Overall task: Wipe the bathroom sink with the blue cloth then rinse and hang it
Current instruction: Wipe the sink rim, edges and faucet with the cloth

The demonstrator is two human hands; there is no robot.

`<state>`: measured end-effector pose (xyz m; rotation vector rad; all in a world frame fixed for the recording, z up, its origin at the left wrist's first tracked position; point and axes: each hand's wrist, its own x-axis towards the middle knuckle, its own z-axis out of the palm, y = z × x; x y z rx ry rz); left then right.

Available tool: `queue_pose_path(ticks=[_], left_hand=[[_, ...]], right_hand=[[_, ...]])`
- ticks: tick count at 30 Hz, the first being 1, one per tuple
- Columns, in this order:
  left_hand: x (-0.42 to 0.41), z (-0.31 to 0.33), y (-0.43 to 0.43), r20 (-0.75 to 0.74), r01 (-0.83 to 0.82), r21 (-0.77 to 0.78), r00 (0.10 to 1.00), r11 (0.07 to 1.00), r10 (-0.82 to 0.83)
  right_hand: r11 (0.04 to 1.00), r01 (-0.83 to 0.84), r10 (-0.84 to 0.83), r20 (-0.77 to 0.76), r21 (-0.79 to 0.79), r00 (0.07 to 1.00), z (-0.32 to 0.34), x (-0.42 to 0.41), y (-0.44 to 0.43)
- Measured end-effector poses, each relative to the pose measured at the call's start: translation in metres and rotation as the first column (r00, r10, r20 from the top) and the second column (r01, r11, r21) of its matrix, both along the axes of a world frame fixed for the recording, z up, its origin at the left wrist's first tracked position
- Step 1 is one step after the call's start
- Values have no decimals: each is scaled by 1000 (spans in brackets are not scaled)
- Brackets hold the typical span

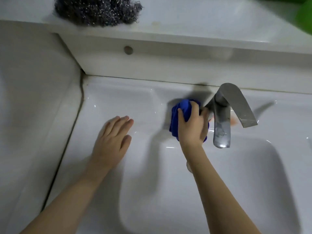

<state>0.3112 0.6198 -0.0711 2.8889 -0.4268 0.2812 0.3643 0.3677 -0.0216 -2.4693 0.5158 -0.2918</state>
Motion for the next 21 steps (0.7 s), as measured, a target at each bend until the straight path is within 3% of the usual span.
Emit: queue_pose_path(ticks=[2, 4, 7, 9, 12, 14, 18, 19, 21], left_hand=[[3, -10, 4, 20, 1, -3, 1000, 1000, -1], [4, -13, 4, 28, 4, -5, 1000, 1000, -4], [3, -6, 2, 21, 14, 14, 1000, 1000, -14], [2, -2, 2, 9, -1, 18, 1000, 1000, 1], [2, -3, 0, 17, -6, -3, 1000, 1000, 6], [4, -6, 0, 33, -1, -14, 999, 1000, 2], [3, -5, 1, 50, -5, -6, 999, 1000, 5], [3, -5, 2, 45, -3, -8, 999, 1000, 4], [3, -7, 2, 39, -5, -9, 999, 1000, 5]], right_hand=[[984, 92, -98, -35, -150, 995, -22, 18, 6], [986, 131, -131, 10, -100, 991, -28, 23, 36], [986, -155, 160, 84, -58, 984, -23, 0, 67], [975, -197, 205, 61, -106, 977, -24, -20, 43], [979, 54, -45, 52, -197, 998, -26, -20, 2], [972, 173, -181, -38, -159, 983, -19, 9, 19], [982, -165, 164, -23, -91, 986, -13, 8, 51], [976, -194, 192, -30, -103, 981, -16, 1, 38], [987, -42, 33, -60, -152, 998, -20, -3, 9]])
